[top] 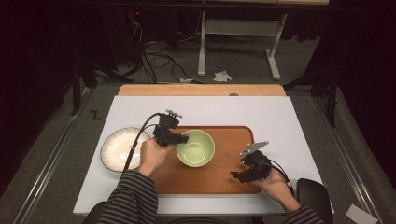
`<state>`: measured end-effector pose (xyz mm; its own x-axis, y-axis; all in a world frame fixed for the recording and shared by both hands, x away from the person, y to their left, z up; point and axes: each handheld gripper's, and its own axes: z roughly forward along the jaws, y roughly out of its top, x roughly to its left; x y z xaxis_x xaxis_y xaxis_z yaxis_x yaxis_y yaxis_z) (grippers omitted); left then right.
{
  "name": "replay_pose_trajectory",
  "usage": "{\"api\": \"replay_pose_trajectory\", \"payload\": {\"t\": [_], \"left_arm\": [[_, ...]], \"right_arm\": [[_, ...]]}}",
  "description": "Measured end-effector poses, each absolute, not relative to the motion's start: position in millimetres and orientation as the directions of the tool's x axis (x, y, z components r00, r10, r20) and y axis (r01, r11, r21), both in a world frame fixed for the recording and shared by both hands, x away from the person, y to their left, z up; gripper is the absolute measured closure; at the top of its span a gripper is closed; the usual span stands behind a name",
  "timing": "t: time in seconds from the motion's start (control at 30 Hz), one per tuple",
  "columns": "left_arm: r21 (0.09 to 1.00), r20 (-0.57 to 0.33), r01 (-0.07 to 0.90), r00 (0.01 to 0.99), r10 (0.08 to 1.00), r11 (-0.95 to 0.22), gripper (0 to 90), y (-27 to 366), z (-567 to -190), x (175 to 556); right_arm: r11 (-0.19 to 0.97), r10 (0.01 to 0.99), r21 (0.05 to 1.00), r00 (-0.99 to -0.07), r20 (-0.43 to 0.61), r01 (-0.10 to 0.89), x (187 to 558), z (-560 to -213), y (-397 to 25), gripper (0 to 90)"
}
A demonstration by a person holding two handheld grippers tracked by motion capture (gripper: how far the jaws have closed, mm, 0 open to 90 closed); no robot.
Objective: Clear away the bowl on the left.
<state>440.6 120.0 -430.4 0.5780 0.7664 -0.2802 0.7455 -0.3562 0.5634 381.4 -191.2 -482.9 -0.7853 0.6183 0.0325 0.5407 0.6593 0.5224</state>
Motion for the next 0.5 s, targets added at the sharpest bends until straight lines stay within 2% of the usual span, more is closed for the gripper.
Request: {"api": "replay_pose_trajectory", "payload": {"t": [0.5], "left_arm": [[0.52, -0.29, 0.769, 0.569, 0.769, -0.373, 82.4, 94.7, -450.7, 457.3]], "right_arm": [[0.664, 0.616, 0.518, -0.787, 0.029, 0.539, 381.6, -483.1, -191.0, 33.6]]}}
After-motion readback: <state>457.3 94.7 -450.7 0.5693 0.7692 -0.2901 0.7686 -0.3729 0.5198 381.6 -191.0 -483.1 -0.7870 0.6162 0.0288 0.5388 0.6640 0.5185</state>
